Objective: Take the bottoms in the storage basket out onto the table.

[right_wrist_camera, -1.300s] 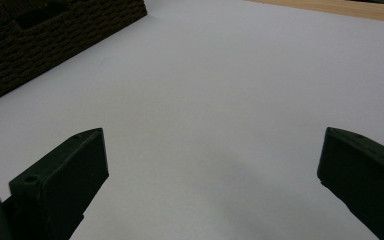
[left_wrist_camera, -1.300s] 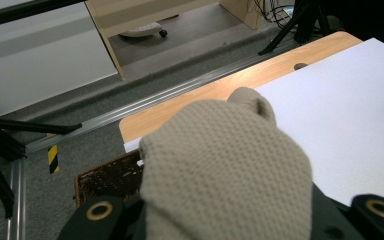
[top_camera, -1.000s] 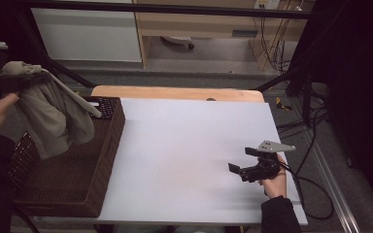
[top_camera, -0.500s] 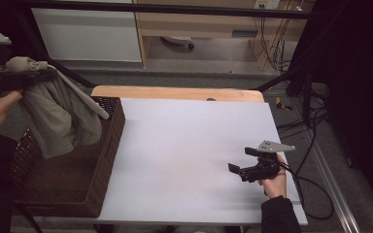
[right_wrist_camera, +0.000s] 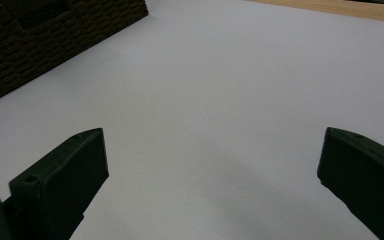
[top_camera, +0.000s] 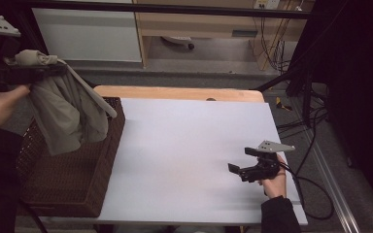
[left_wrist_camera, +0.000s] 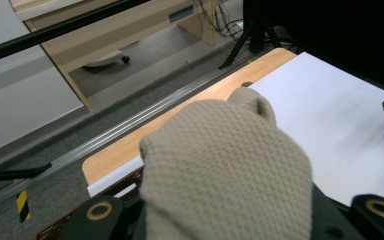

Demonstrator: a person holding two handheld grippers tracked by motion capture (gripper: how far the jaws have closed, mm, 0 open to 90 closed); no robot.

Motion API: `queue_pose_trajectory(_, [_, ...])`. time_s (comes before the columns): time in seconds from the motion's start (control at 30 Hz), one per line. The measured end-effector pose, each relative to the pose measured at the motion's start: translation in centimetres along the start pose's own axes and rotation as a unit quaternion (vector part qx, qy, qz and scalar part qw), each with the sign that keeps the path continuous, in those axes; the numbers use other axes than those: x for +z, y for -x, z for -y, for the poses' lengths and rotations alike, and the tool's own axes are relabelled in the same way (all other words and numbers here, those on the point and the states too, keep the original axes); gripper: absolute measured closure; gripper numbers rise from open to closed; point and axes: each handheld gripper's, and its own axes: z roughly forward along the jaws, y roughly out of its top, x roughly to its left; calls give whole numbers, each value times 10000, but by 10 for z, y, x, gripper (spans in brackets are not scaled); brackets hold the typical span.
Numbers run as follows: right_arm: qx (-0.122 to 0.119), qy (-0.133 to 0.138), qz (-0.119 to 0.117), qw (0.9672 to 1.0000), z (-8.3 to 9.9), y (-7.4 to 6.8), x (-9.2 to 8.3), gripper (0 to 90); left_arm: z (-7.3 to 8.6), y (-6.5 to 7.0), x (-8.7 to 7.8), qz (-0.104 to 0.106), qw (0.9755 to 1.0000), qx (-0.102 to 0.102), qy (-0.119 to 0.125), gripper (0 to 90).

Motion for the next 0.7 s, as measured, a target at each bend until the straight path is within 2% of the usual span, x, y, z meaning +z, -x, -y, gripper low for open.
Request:
queue_pose_trajectory(0.37, [-19, -12, -3, 10000, 0, 0, 0, 4, -18, 17, 3, 213, 9996, 133, 117, 800])
queue_pose_trajectory(0.7, [-14, -24, -6, 10000, 0, 0, 0, 4, -25, 32, 19, 514, 9984, 239, 90, 800])
